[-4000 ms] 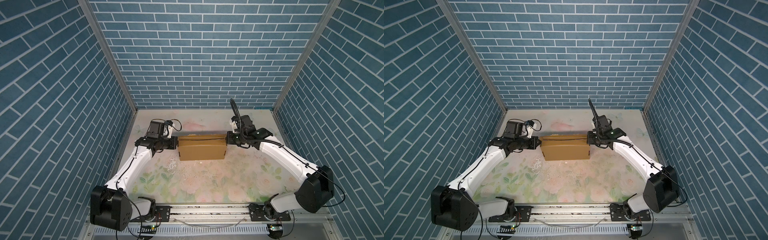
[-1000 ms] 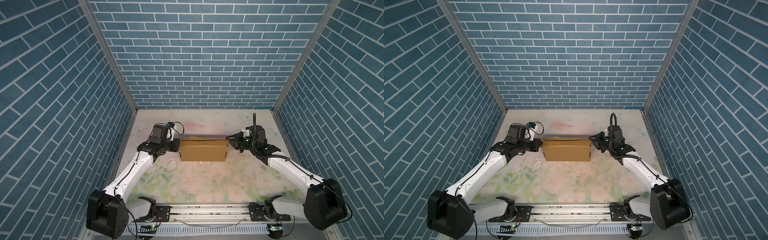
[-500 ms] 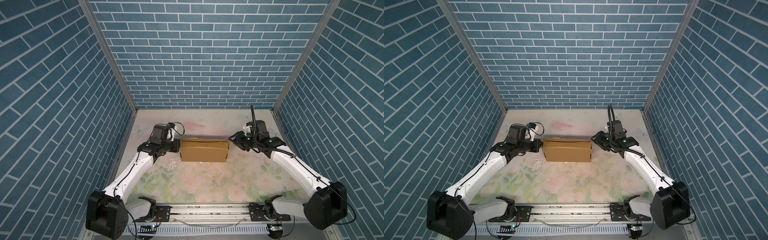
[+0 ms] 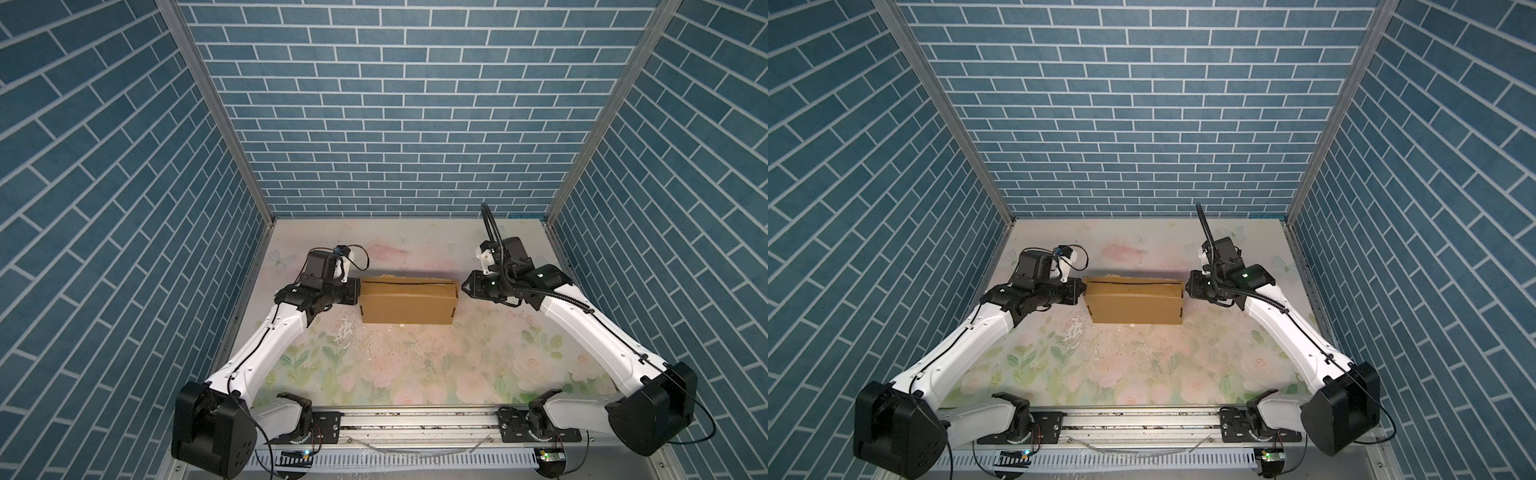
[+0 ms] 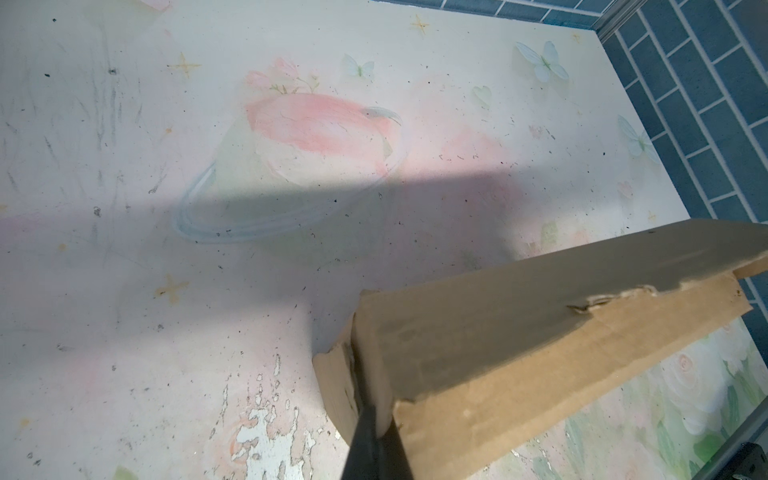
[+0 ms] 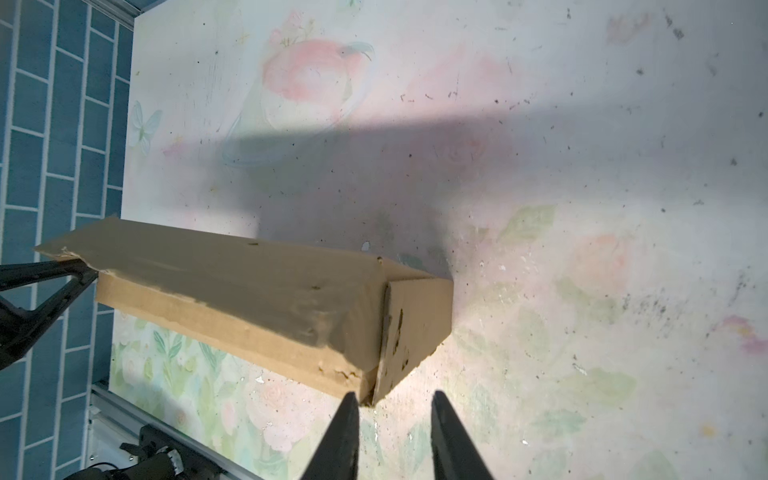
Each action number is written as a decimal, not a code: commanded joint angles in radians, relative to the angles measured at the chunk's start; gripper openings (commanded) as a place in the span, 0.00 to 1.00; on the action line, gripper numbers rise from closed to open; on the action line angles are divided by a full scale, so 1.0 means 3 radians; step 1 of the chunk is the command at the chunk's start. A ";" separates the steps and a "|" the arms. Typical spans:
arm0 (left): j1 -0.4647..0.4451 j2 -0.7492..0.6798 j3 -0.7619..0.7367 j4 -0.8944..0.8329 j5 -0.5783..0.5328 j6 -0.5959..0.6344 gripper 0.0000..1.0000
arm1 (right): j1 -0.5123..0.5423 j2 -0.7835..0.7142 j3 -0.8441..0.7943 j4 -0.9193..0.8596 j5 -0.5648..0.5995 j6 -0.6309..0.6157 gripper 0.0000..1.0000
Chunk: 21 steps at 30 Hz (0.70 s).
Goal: Fold the paper box
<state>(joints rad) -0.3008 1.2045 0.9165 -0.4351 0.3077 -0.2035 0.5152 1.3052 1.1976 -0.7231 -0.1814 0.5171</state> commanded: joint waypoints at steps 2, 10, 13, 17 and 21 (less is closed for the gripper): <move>-0.0045 0.0113 -0.0064 -0.0487 -0.0017 0.0049 0.00 | 0.0092 0.0089 0.0261 -0.0117 0.0158 -0.0258 0.28; -0.0042 0.0136 -0.0047 -0.0493 -0.0008 0.0064 0.00 | 0.0195 0.0217 0.0297 -0.0092 0.0228 -0.0310 0.24; -0.0043 0.0141 -0.0048 -0.0492 -0.0010 0.0064 0.00 | 0.0224 0.0297 0.0375 -0.0089 0.0290 -0.0360 0.19; -0.0042 0.0137 -0.0046 -0.0492 -0.0009 0.0070 0.00 | 0.0276 0.0388 0.0443 -0.0141 0.0391 -0.0434 0.12; -0.0043 0.0128 -0.0048 -0.0491 -0.0003 0.0060 0.00 | 0.0335 0.0379 0.0428 -0.0167 0.0448 -0.0406 0.00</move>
<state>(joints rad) -0.3016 1.2110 0.9268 -0.4492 0.3073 -0.1928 0.5991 1.4208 1.2839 -0.7395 -0.0784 0.4141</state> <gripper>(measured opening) 0.047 0.045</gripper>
